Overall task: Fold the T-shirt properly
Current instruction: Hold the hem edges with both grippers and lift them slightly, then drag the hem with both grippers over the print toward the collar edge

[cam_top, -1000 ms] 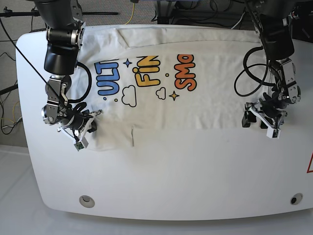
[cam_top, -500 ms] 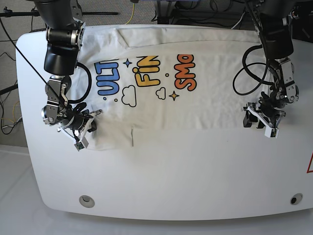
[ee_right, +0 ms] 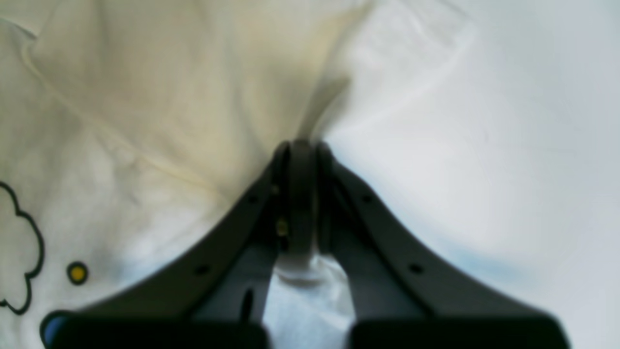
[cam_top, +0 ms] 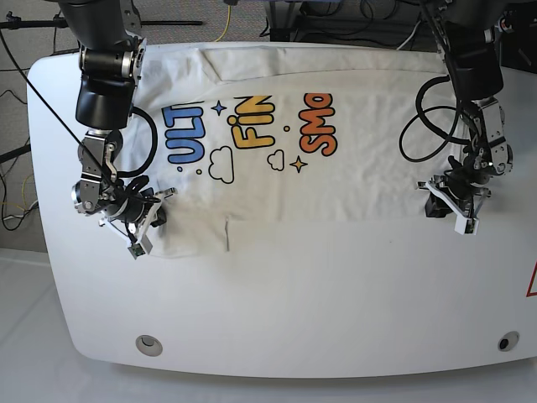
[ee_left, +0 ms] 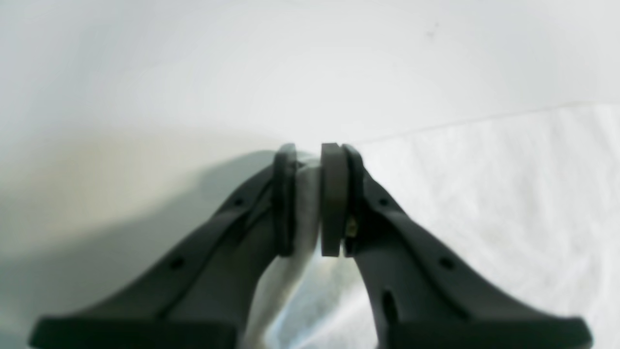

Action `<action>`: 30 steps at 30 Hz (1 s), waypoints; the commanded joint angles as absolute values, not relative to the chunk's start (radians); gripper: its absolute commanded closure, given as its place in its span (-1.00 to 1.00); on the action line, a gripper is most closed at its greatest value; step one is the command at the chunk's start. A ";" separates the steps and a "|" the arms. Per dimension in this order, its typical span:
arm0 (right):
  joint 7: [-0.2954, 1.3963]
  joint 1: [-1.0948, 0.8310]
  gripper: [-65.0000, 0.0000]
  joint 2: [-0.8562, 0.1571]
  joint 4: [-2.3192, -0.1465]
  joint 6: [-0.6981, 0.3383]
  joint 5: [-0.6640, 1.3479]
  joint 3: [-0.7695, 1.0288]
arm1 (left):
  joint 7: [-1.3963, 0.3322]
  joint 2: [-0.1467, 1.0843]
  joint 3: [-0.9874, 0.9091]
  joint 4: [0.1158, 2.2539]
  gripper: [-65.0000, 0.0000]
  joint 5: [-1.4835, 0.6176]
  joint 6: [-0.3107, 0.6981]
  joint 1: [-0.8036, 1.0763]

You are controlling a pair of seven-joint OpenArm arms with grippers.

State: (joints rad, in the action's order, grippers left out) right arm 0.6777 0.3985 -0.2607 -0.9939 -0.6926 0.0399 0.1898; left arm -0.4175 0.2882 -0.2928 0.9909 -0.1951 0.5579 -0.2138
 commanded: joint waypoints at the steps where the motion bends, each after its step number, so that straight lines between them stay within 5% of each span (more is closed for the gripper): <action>1: 0.669 0.427 0.99 -0.273 -1.005 -0.698 0.041 0.191 | -0.412 0.299 -0.296 1.008 0.81 -0.193 0.558 -0.229; 18: 0.662 0.444 1.00 -0.273 -0.992 -0.698 0.038 0.199 | -0.402 0.302 -0.294 1.062 0.92 -0.202 0.548 -0.219; 30: 0.667 0.448 1.00 -0.270 -1.041 -0.698 0.046 0.202 | -0.436 0.296 -0.291 1.288 0.95 -0.201 0.546 -0.188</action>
